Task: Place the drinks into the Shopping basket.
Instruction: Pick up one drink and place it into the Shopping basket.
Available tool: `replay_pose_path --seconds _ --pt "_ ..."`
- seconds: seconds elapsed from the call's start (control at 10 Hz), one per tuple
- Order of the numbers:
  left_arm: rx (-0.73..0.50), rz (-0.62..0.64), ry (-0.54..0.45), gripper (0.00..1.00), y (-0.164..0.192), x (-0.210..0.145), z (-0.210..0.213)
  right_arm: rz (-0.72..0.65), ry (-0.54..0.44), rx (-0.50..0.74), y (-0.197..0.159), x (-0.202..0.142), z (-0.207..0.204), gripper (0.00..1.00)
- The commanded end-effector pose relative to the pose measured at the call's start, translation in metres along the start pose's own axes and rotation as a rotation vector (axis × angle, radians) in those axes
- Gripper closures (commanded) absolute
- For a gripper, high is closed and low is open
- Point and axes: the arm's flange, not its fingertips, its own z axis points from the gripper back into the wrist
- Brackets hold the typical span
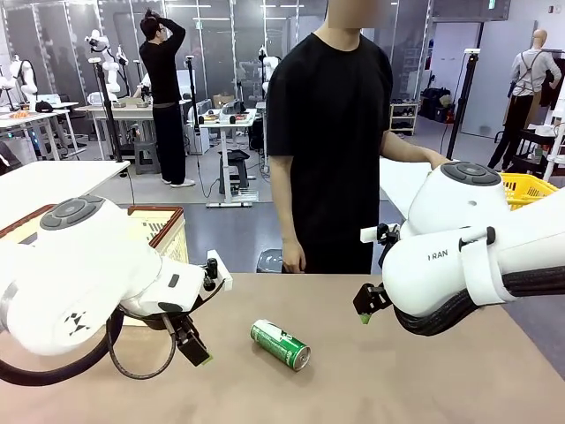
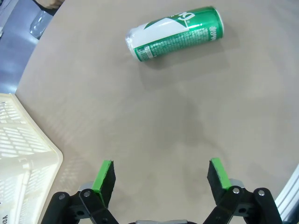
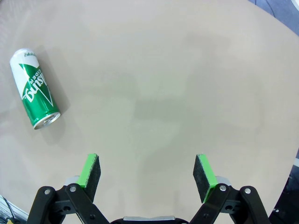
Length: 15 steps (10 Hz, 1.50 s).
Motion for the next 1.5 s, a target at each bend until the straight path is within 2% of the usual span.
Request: replay_pose_path --seconds 0.0,0.3,0.6,0.9,1.2,1.4 --pt "0.000 0.000 0.000 0.00 0.000 0.000 0.000 0.002 0.000 -0.001 -0.001 0.000 0.000 0.00" --pt "-0.043 -0.444 -0.022 0.00 0.030 0.046 -0.028 0.002 0.000 -0.001 -0.001 0.000 0.000 0.00" --pt "-0.097 -0.718 -0.022 0.00 0.029 0.095 -0.030 0.002 0.000 -0.001 -0.001 0.000 0.000 0.00" --pt "-0.256 -1.012 0.067 0.00 0.018 0.143 -0.024 0.002 0.000 -0.001 -0.001 0.000 0.000 0.00" --pt "-0.304 -1.169 0.090 0.00 0.010 0.172 -0.042 0.002 0.000 -0.001 -0.001 0.000 0.000 0.00" --pt "-0.298 -1.199 0.064 0.00 0.006 0.180 -0.048 0.002 0.000 -0.001 -0.001 0.000 0.000 0.00"
